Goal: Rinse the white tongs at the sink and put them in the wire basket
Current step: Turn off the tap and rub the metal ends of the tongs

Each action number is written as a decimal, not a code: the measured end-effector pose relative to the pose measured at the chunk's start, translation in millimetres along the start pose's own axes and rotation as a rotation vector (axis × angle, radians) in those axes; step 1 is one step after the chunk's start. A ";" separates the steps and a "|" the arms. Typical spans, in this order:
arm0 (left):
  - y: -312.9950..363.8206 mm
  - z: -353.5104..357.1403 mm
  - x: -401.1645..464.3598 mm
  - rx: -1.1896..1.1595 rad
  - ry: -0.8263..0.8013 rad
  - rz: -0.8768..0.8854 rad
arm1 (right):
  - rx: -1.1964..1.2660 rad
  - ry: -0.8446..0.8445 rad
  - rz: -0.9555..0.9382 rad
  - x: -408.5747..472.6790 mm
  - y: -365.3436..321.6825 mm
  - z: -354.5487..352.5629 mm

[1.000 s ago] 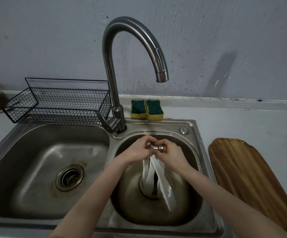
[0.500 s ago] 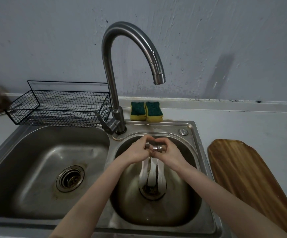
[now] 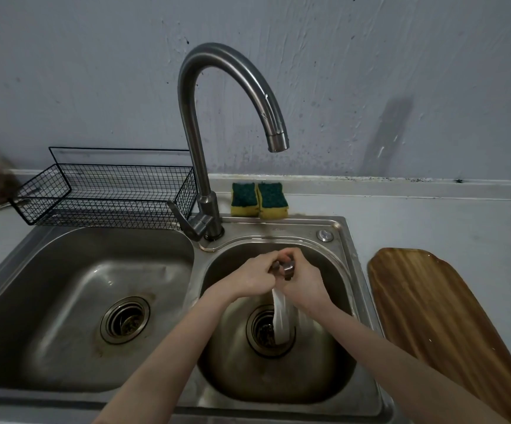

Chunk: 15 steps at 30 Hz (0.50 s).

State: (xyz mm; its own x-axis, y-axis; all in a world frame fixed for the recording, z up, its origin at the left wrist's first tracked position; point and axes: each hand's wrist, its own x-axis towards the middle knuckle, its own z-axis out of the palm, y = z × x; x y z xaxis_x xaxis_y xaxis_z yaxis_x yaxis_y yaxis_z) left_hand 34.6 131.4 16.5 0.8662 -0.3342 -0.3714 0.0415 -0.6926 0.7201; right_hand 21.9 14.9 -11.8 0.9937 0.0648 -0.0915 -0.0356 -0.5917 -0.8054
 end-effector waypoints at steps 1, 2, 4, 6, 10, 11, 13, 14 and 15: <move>0.5 0.1 -0.4 0.017 0.006 0.005 | -0.005 0.005 -0.005 0.2 0.1 0.2; 0.6 0.3 -0.7 0.032 0.011 0.007 | -0.007 0.008 -0.004 0.9 0.5 0.3; 0.1 1.0 -0.5 0.063 0.027 -0.003 | 0.027 0.006 0.009 3.6 2.7 -0.9; -2.5 2.3 0.6 0.085 0.046 -0.016 | 0.082 -0.007 0.035 6.1 3.0 -3.3; -5.6 5.0 -1.0 0.035 0.078 -0.056 | 0.191 0.024 0.067 8.8 1.2 -9.8; -5.5 4.6 -2.2 0.009 0.097 -0.057 | 0.198 0.015 0.061 9.1 -0.8 -10.9; -4.6 3.3 -4.1 -0.051 0.120 -0.063 | 0.188 -0.023 0.019 9.0 -3.7 -12.2; -4.7 3.1 -4.6 -0.083 0.128 -0.067 | 0.161 -0.037 -0.008 8.8 -4.9 -12.3; -4.7 3.1 -5.0 -0.120 0.140 -0.069 | 0.128 -0.042 -0.030 8.5 -6.0 -12.0</move>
State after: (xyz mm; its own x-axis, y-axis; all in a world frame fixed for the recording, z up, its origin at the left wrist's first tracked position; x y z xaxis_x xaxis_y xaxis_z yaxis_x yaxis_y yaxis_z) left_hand 28.5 134.3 13.2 0.9199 -0.1904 -0.3428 0.1550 -0.6266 0.7638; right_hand 31.9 9.4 -0.7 0.9893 0.1162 -0.0882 -0.0214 -0.4819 -0.8760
